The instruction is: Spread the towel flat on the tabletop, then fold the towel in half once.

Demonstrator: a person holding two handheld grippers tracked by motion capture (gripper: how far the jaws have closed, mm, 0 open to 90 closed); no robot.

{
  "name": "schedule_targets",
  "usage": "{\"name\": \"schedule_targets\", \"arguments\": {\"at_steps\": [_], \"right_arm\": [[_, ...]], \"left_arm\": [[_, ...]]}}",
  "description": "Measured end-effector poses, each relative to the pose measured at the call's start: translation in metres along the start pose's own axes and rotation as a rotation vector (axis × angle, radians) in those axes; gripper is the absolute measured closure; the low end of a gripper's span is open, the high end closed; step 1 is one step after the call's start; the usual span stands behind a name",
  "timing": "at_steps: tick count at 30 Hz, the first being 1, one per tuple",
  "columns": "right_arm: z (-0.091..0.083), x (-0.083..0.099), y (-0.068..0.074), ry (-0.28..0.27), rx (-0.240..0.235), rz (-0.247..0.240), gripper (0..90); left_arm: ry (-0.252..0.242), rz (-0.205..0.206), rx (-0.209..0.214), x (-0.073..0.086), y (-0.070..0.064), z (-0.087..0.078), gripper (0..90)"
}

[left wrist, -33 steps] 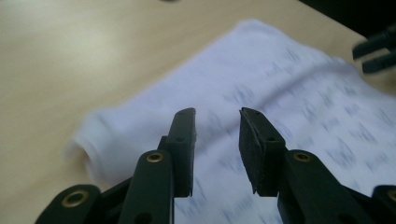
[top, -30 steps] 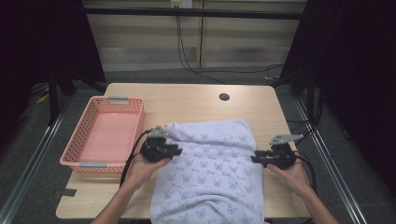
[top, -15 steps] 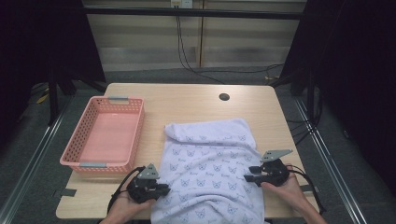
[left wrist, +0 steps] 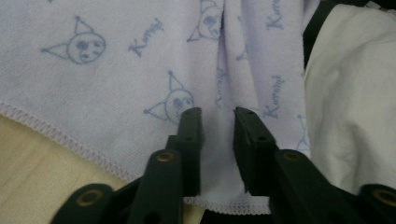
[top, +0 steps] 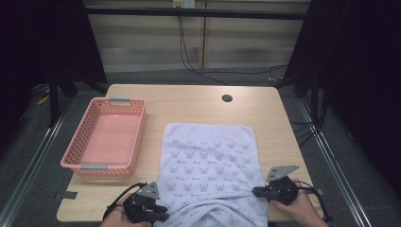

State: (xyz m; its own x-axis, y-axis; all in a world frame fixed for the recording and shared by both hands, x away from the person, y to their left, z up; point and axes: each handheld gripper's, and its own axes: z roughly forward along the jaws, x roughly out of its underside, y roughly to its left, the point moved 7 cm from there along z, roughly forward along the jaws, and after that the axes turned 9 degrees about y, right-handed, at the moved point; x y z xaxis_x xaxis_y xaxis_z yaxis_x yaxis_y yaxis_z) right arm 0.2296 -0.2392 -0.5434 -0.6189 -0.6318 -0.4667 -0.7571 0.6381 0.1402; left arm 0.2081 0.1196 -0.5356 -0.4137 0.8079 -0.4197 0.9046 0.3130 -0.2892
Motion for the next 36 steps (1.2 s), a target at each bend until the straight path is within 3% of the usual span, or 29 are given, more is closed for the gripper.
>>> {"name": "schedule_targets", "arguments": {"at_steps": [1, 2, 3, 6, 7, 8, 10, 12, 15, 17, 20, 21, 22, 23, 25, 26, 29, 30, 31, 34, 36], "right_arm": [[0.0, 0.0, 0.0, 0.0, 0.0, 0.0, 85.3], [0.0, 0.0, -0.001, -0.015, -0.01, 0.01, 83.5], [0.0, 0.0, -0.001, -0.015, -0.01, 0.01, 83.5], [-0.003, -0.005, -0.006, -0.064, -0.007, 0.033, 74.1], [-0.01, -0.012, -0.01, -0.117, -0.016, 0.052, 71.8], [-0.012, -0.015, -0.012, -0.132, -0.004, 0.064, 71.1], [-0.013, -0.018, -0.014, -0.145, 0.007, 0.067, 69.1], [-0.012, -0.026, -0.021, -0.153, 0.052, 0.075, 61.9], [-0.012, -0.038, -0.03, -0.176, 0.078, 0.091, 57.6], [-0.011, -0.042, -0.033, -0.181, 0.082, 0.095, 57.5], [-0.007, -0.056, -0.045, -0.2, 0.093, 0.103, 57.4], [-0.004, -0.059, -0.049, -0.194, 0.101, 0.105, 57.5], [0.003, -0.065, -0.059, -0.19, 0.107, 0.112, 57.8], [0.003, -0.065, -0.059, -0.19, 0.107, 0.112, 57.8], [0.012, -0.068, -0.066, -0.159, 0.118, 0.111, 57.2], [0.017, -0.069, -0.069, -0.15, 0.124, 0.119, 55.8], [0.028, -0.065, -0.069, -0.101, 0.14, 0.096, 54.2], [0.03, -0.062, -0.067, -0.1, 0.157, 0.085, 54.4], [0.03, -0.062, -0.067, -0.1, 0.157, 0.085, 54.4], [0.028, -0.059, -0.067, -0.096, 0.167, 0.083, 62.4], [0.027, -0.057, -0.066, -0.1, 0.163, 0.094, 70.6]], "left_arm": [[-0.024, -0.003, -0.012, -0.002, 0.001, -0.001, 68.8], [-0.11, -0.048, -0.022, -0.01, 0.009, -0.005, 67.1], [-0.11, -0.048, -0.022, -0.01, 0.009, -0.005, 66.2], [-0.189, -0.113, -0.039, -0.027, 0.029, -0.009, 61.8], [-0.199, -0.126, -0.074, -0.037, 0.043, -0.01, 59.7], [-0.22, -0.15, -0.079, -0.042, 0.05, -0.01, 58.1], [-0.226, -0.164, -0.084, -0.045, 0.057, -0.011, 57.0], [-0.237, -0.188, -0.138, -0.053, 0.072, -0.011, 55.4], [-0.249, -0.175, -0.166, -0.059, 0.079, -0.01, 55.4], [-0.253, -0.187, -0.154, -0.065, 0.086, -0.009, 57.6], [-0.251, -0.192, -0.175, -0.068, 0.098, -0.006, 60.9], [-0.252, -0.196, -0.167, -0.068, 0.1, -0.004, 62.0], [-0.235, -0.183, -0.138, -0.068, 0.103, 0.001, 69.8], [-0.235, -0.183, -0.138, -0.068, 0.103, 0.001, 68.8], [-0.208, -0.202, -0.172, -0.067, 0.11, 0.006, 66.2], [-0.222, -0.209, -0.159, -0.067, 0.112, 0.006, 66.0], [-0.221, -0.203, -0.186, -0.065, 0.112, 0.006, 66.4], [-0.205, -0.189, -0.221, -0.064, 0.111, 0.007, 71.9], [-0.205, -0.189, -0.221, -0.064, 0.111, 0.007, 75.1], [-0.206, -0.18, -0.232, -0.062, 0.108, 0.008, 79.4], [-0.212, -0.175, -0.215, -0.061, 0.103, 0.009, 84.0]]}}
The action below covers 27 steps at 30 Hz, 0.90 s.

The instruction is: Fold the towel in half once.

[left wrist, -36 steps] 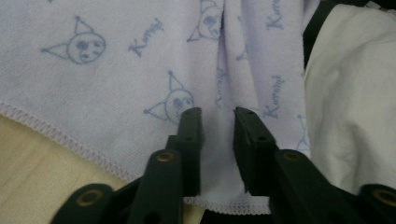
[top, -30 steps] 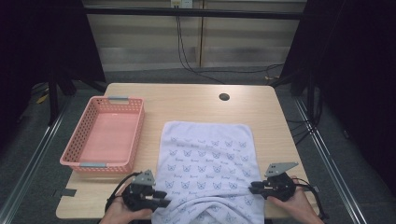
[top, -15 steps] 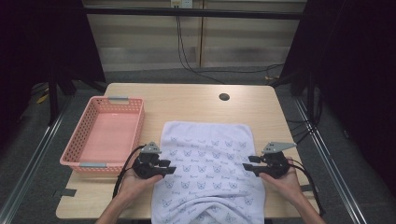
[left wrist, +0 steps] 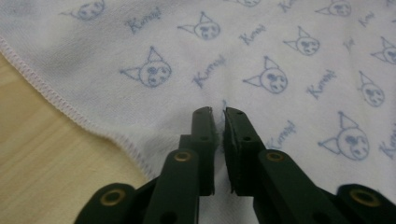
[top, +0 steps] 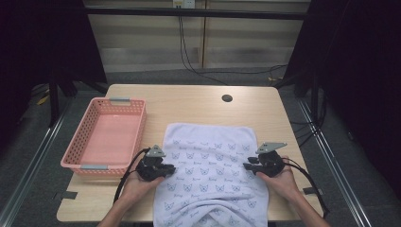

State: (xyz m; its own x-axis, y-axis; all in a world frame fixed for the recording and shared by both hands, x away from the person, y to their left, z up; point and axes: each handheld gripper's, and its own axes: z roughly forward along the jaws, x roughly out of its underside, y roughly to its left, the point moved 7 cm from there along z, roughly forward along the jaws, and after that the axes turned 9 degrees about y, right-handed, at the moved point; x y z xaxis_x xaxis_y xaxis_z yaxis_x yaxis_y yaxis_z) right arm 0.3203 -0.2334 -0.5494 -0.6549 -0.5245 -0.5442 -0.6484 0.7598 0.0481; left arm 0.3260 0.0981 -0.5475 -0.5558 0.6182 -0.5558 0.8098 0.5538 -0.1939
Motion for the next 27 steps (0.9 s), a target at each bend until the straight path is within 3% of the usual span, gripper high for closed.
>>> {"name": "schedule_targets", "arguments": {"at_steps": [1, 4, 12, 17, 18, 20, 23, 24, 26, 27], "right_arm": [[-0.003, 0.003, 0.001, 0.009, 0.003, -0.003, 77.8], [-0.007, 0.009, 0.003, 0.015, -0.013, -0.008, 84.5], [-0.016, 0.023, 0.009, 0.022, -0.041, -0.005, 84.8], [-0.026, 0.038, 0.018, 0.027, -0.057, -0.004, 84.6], [-0.032, 0.045, 0.025, 0.048, -0.054, -0.002, 84.2], [-0.037, 0.051, 0.031, 0.057, -0.061, -0.005, 81.5], [-0.038, 0.052, 0.033, 0.059, -0.09, -0.003, 75.6], [-0.037, 0.046, 0.028, 0.045, -0.103, 0.043, 73.4], [-0.039, 0.034, 0.016, -0.007, -0.073, 0.062, 69.2], [-0.039, 0.034, 0.016, -0.007, -0.073, 0.062, 69.2]], "left_arm": [[0.004, 0.011, 0.006, 0.001, -0.003, 0.0, 85.9], [0.009, 0.028, 0.018, 0.002, -0.009, 0.0, 86.5], [0.012, 0.027, 0.074, 0.01, -0.024, -0.001, 85.2], [0.048, 0.039, 0.1, 0.02, -0.044, -0.007, 82.4], [0.054, 0.076, 0.078, 0.026, -0.054, -0.009, 81.9], [0.073, 0.071, 0.103, 0.029, -0.059, -0.012, 78.7], [0.088, 0.093, 0.115, 0.028, -0.058, -0.012, 72.7], [0.082, 0.058, 0.107, 0.019, -0.049, -0.01, 70.1], [0.036, 0.04, 0.11, 0.005, -0.039, -0.011, 68.4], [0.036, 0.04, 0.11, 0.005, -0.039, -0.011, 68.2]]}}
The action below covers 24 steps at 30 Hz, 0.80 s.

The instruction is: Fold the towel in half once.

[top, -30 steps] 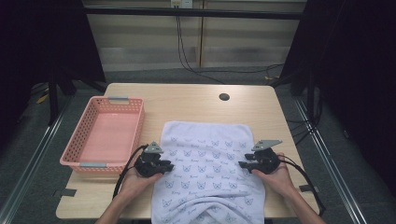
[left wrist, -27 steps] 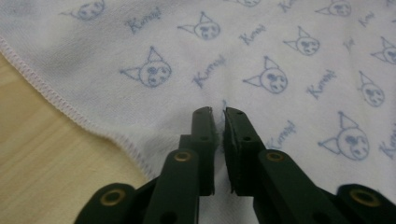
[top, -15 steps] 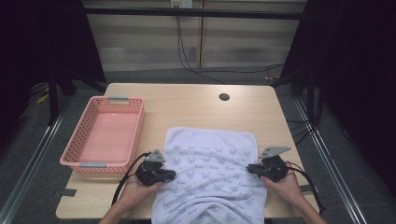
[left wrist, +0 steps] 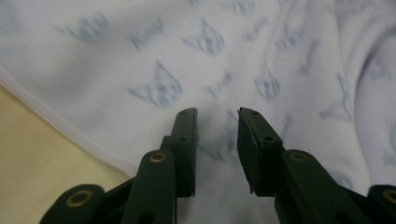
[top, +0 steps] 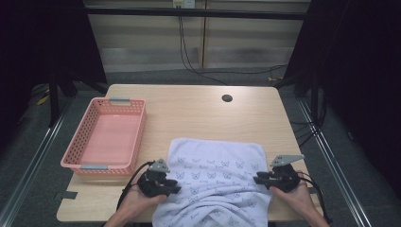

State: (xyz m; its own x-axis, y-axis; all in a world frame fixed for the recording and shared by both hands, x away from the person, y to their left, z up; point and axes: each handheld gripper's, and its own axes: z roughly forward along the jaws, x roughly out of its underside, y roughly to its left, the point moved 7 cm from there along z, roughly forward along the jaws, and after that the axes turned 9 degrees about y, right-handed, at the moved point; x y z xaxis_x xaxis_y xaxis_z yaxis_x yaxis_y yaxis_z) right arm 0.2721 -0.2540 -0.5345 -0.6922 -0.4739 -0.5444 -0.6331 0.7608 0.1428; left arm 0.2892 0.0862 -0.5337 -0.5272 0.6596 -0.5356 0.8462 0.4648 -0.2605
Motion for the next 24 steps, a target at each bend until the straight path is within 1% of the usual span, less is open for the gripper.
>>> {"name": "schedule_targets", "arguments": {"at_steps": [1, 2, 3, 4, 5, 6, 7, 8, 9, 10, 11, 12, 13, 14, 15, 16, 17, 18, 19, 20, 21, 22, 23, 24], "right_arm": [[-0.001, -0.006, -0.006, -0.015, 0.014, 0.013, 67.6], [-0.001, -0.013, -0.013, -0.035, 0.026, 0.021, 65.7], [0.003, -0.025, -0.028, -0.045, 0.046, 0.04, 62.4], [0.006, -0.031, -0.037, -0.047, 0.074, 0.046, 61.2], [0.008, -0.036, -0.045, -0.045, 0.084, 0.048, 60.8], [0.011, -0.04, -0.053, -0.038, 0.103, 0.054, 59.5], [0.013, -0.045, -0.06, -0.029, 0.131, 0.062, 58.1], [0.013, -0.045, -0.06, -0.029, 0.131, 0.062, 58.1], [0.017, -0.053, -0.071, -0.029, 0.144, 0.075, 57.4], [0.019, -0.056, -0.076, -0.032, 0.158, 0.08, 56.1], [0.022, -0.057, -0.081, -0.017, 0.18, 0.084, 56.0], [0.022, -0.057, -0.081, -0.017, 0.18, 0.084, 56.0], [0.028, -0.059, -0.088, -0.02, 0.163, 0.093, 54.7], [0.028, -0.059, -0.088, -0.02, 0.163, 0.093, 54.7], [0.031, -0.058, -0.09, -0.018, 0.157, 0.1, 53.5], [0.031, -0.058, -0.09, -0.018, 0.157, 0.1, 53.5], [0.032, -0.058, -0.09, -0.019, 0.166, 0.089, 53.5], [0.034, -0.056, -0.092, -0.013, 0.181, 0.095, 53.0], [0.035, -0.056, -0.092, -0.019, 0.172, 0.094, 53.0], [0.037, -0.055, -0.092, -0.014, 0.17, 0.095, 53.0], [0.04, -0.053, -0.092, 0.0, 0.181, 0.092, 52.7], [0.04, -0.053, -0.092, 0.0, 0.181, 0.092, 52.7], [0.04, -0.053, -0.091, -0.003, 0.172, 0.092, 57.7], [0.04, -0.053, -0.091, -0.003, 0.172, 0.092, 57.7]], "left_arm": [[-0.012, -0.001, -0.015, -0.006, 0.005, -0.001, 68.2], [-0.03, -0.016, -0.025, -0.012, 0.011, -0.001, 67.4], [-0.053, -0.029, -0.054, -0.024, 0.022, 0.0, 65.8], [-0.056, -0.032, -0.072, -0.029, 0.027, 0.001, 64.7], [-0.064, -0.046, -0.075, -0.036, 0.032, 0.002, 62.5], [-0.083, -0.061, -0.081, -0.042, 0.036, 0.004, 59.5], [-0.085, -0.07, -0.083, -0.047, 0.04, 0.005, 59.1], [-0.085, -0.07, -0.083, -0.047, 0.04, 0.005, 58.9], [-0.091, -0.077, -0.102, -0.057, 0.049, 0.008, 58.4], [-0.09, -0.079, -0.098, -0.06, 0.054, 0.01, 57.6], [-0.09, -0.095, -0.111, -0.063, 0.06, 0.011, 57.6], [-0.09, -0.095, -0.111, -0.063, 0.06, 0.011, 56.9], [-0.114, -0.117, -0.121, -0.068, 0.069, 0.012, 56.7], [-0.114, -0.117, -0.121, -0.068, 0.069, 0.012, 56.6], [-0.144, -0.149, -0.113, -0.07, 0.075, 0.012, 55.6], [-0.144, -0.149, -0.113, -0.07, 0.075, 0.012, 55.4], [-0.145, -0.145, -0.124, -0.069, 0.078, 0.012, 55.4], [-0.14, -0.153, -0.143, -0.068, 0.081, 0.011, 52.7], [-0.144, -0.17, -0.164, -0.064, 0.087, 0.011, 52.0], [-0.144, -0.17, -0.164, -0.064, 0.087, 0.011, 51.2], [-0.151, -0.191, -0.177, -0.061, 0.091, 0.012, 50.0], [-0.151, -0.191, -0.177, -0.061, 0.091, 0.012, 49.8], [-0.141, -0.193, -0.197, -0.059, 0.093, 0.012, 48.4], [-0.141, -0.193, -0.197, -0.059, 0.093, 0.012, 47.5]]}}
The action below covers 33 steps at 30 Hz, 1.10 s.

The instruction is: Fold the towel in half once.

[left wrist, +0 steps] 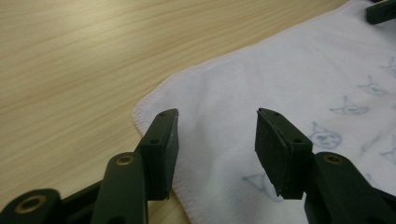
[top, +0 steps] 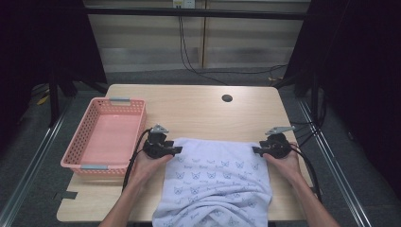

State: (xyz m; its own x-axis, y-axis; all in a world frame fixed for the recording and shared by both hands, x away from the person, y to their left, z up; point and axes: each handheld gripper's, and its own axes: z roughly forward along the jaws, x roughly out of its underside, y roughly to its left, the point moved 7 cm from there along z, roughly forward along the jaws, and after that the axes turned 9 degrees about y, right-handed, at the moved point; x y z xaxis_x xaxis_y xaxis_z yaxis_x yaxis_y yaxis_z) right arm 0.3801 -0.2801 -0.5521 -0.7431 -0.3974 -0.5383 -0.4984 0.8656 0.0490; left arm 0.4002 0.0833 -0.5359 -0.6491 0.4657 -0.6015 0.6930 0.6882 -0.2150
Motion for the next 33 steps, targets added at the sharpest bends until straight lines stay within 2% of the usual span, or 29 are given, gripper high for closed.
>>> {"name": "schedule_targets", "arguments": {"at_steps": [1, 2, 4, 7, 12, 13, 15, 16, 17, 18, 19, 20, 21, 22, 24, 25, 26, 27, 28, 29, 30, 32, 33], "right_arm": [[0.0, 0.0, 0.002, -0.006, -0.013, -0.011, 65.9], [0.0, 0.0, 0.002, -0.006, -0.013, -0.011, 65.9], [-0.001, 0.0, 0.007, -0.007, -0.043, -0.012, 76.0], [0.0, 0.0, 0.008, -0.006, -0.079, -0.008, 84.5], [0.0, 0.0, 0.008, -0.006, -0.089, 0.001, 85.6], [0.0, 0.0, 0.008, -0.011, -0.098, 0.006, 85.6], [0.0, 0.0, 0.007, -0.013, -0.099, 0.012, 85.6], [0.0, 0.0, 0.008, -0.015, -0.105, 0.014, 85.7], [0.0, -0.001, 0.008, -0.016, -0.114, 0.014, 85.7], [0.0, -0.001, 0.009, -0.022, -0.126, 0.015, 85.8], [0.0, -0.001, 0.009, -0.022, -0.126, 0.015, 85.8], [-0.001, -0.003, 0.009, -0.03, -0.142, 0.03, 86.1], [-0.003, -0.004, 0.009, -0.039, -0.154, 0.034, 86.2], [-0.006, -0.006, 0.008, -0.054, -0.158, 0.041, 86.2], [-0.01, -0.008, 0.007, -0.071, -0.169, 0.051, 86.3], [-0.018, -0.012, 0.003, -0.11, -0.175, 0.061, 86.4], [-0.018, -0.012, 0.003, -0.11, -0.175, 0.061, 86.4], [-0.027, -0.018, 0.001, -0.141, -0.181, 0.067, 86.5], [-0.027, -0.018, 0.001, -0.141, -0.181, 0.067, 86.5], [-0.036, -0.025, 0.001, -0.171, -0.186, 0.063, 86.5], [-0.036, -0.025, 0.001, -0.171, -0.186, 0.063, 86.5], [-0.049, -0.038, 0.001, -0.22, -0.199, 0.061, 86.6], [-0.053, -0.043, 0.001, -0.228, -0.194, 0.056, 86.6]], "left_arm": [[-0.009, -0.01, -0.011, 0.0, 0.003, 0.0, 46.7], [-0.009, -0.01, -0.011, 0.0, 0.003, 0.0, 46.0], [-0.007, -0.023, -0.003, 0.0, 0.005, 0.002, 45.8], [0.019, -0.022, -0.03, 0.003, 0.01, 0.01, 44.1], [0.01, -0.034, -0.04, 0.002, 0.013, 0.014, 44.1], [0.017, -0.016, -0.057, 0.0, 0.013, 0.016, 44.4], [0.016, -0.007, -0.052, -0.001, 0.012, 0.017, 46.7], [0.007, -0.004, -0.037, -0.002, 0.01, 0.018, 52.5], [0.005, 0.011, -0.011, -0.003, 0.007, 0.021, 64.0], [0.005, 0.011, -0.011, -0.003, 0.007, 0.021, 73.9], [0.004, 0.017, 0.002, -0.004, 0.005, 0.023, 73.9], [0.007, 0.019, 0.018, -0.006, 0.004, 0.025, 85.3], [0.002, 0.013, 0.027, -0.006, 0.003, 0.025, 86.3], [0.0, 0.013, 0.043, -0.007, 0.003, 0.023, 86.5], [-0.011, 0.017, 0.043, -0.009, 0.003, 0.019, 86.8], [-0.048, 0.022, 0.063, -0.015, 0.0, 0.008, 86.8], [-0.048, 0.022, 0.063, -0.015, 0.0, 0.008, 86.9], [-0.086, 0.023, 0.066, -0.022, -0.002, -0.004, 86.8], [-0.086, 0.023, 0.066, -0.022, -0.002, -0.004, 86.8], [-0.132, 0.013, 0.083, -0.028, -0.003, -0.015, 86.9], [-0.132, 0.013, 0.083, -0.028, -0.003, -0.015, 86.8], [-0.147, 0.014, 0.095, -0.032, -0.002, -0.025, 86.8], [-0.169, 0.023, 0.081, -0.037, -0.001, -0.034, 86.8]]}}
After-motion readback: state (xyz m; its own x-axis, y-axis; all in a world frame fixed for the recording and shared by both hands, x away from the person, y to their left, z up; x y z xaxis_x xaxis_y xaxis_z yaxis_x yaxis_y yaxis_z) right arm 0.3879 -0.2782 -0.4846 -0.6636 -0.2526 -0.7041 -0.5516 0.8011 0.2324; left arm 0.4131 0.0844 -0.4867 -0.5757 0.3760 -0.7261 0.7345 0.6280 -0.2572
